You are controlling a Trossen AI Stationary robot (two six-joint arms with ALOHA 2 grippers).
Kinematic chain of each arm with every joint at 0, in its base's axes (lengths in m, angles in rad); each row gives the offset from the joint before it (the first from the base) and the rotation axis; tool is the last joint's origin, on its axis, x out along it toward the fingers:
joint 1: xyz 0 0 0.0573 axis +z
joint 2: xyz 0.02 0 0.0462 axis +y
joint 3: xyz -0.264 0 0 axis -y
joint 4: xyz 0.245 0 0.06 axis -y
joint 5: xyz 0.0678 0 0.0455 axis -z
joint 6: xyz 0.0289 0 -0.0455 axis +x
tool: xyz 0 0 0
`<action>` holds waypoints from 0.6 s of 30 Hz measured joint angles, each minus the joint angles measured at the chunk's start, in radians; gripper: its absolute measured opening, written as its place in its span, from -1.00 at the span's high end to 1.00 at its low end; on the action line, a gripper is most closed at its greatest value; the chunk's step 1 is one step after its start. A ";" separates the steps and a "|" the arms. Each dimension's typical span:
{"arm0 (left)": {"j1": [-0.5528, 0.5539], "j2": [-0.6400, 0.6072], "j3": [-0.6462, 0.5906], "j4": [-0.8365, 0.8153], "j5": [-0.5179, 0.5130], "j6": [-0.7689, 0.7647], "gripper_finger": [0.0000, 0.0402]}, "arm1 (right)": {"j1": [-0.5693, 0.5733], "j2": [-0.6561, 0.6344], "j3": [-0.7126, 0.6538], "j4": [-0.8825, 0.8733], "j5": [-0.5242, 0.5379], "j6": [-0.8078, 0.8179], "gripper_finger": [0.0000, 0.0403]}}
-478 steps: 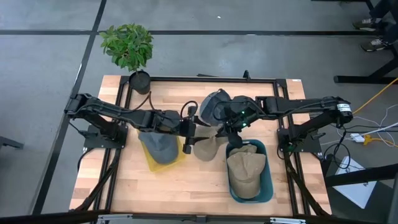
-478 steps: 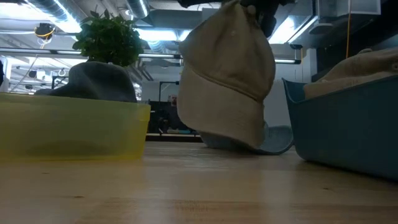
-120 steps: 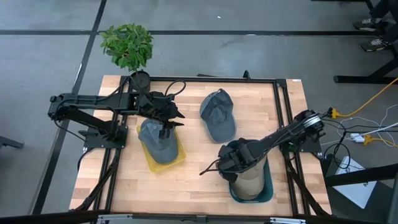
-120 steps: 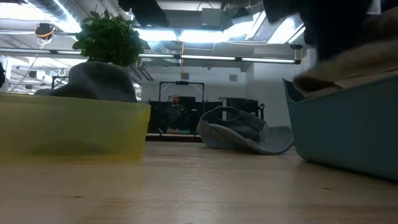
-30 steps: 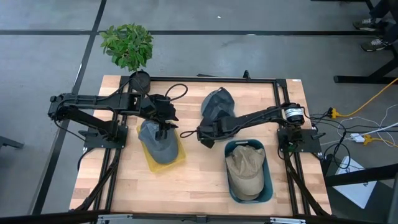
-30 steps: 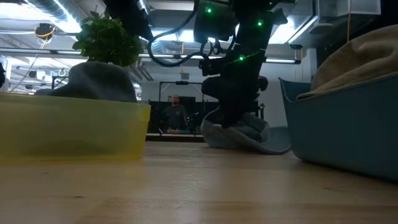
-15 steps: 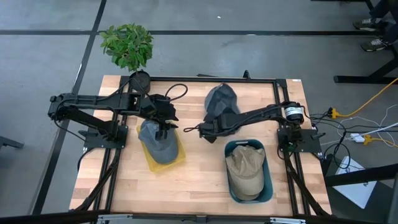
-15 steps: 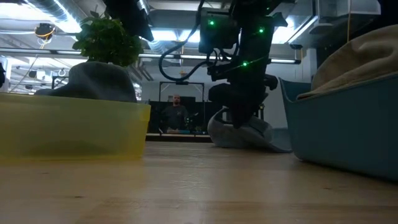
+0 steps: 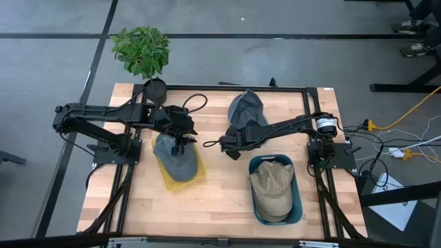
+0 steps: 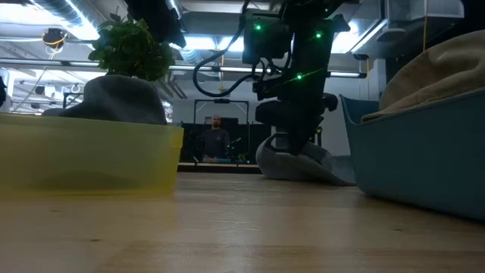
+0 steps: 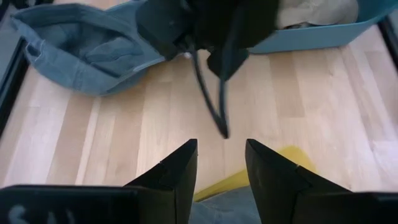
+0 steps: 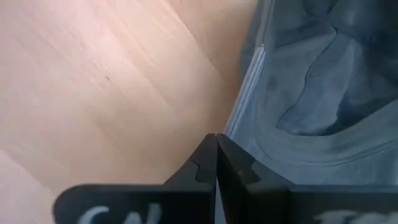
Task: Pick & Place hat
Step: Put the gray cap into the blue bin
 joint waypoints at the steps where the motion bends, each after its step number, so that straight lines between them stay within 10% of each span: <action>1: -0.009 -0.002 0.000 0.001 -0.004 0.002 0.36 | 0.002 -0.004 0.002 -0.008 -0.009 -0.001 0.98; 18: -0.085 -0.024 0.000 -0.020 -0.082 0.032 0.48 | 0.010 -0.066 0.028 -0.008 -0.017 -0.006 0.86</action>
